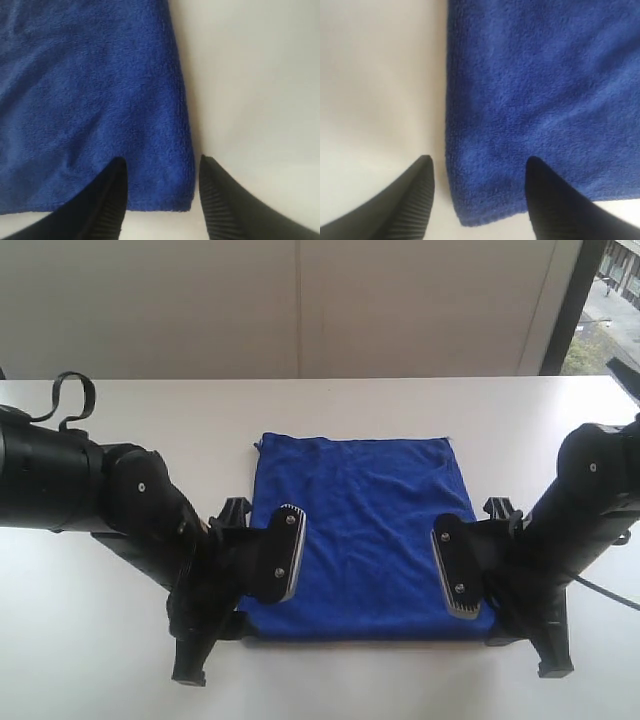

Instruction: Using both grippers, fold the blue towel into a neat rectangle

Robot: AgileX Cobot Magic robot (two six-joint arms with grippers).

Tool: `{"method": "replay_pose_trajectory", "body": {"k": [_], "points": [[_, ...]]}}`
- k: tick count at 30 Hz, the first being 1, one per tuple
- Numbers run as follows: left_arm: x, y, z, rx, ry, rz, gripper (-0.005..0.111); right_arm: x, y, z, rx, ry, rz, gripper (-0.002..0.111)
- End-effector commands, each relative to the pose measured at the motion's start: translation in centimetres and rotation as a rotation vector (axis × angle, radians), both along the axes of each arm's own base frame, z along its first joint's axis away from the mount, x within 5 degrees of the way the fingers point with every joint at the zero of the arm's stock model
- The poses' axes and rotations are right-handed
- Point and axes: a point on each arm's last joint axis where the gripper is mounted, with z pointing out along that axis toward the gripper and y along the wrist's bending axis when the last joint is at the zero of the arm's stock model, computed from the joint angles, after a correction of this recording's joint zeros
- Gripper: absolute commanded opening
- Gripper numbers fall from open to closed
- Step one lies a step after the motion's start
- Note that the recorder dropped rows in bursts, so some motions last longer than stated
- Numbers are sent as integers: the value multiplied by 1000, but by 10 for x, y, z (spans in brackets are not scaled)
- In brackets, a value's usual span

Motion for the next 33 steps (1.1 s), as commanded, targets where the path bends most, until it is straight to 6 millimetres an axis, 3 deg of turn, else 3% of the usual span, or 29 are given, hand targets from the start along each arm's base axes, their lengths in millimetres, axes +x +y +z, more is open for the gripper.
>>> {"method": "replay_pose_trajectory", "body": {"k": [1,21,24,29,33], "points": [[2,-3,-7,-1,13,13,51,-3,-1,-2,-16,18,25,52],[4,-4,-35,57,64,8,51,-8,-5,-10,-53,-4,49,52],[3,-4,-36,61,72,6,45,-8,-5,-11,-53,-2,49,48],[1,-4,-36,70,93,-2,25,-8,-5,-16,-52,17,29,38],[0,-3,-37,74,103,-5,20,-8,-5,-18,-50,26,15,31]]}}
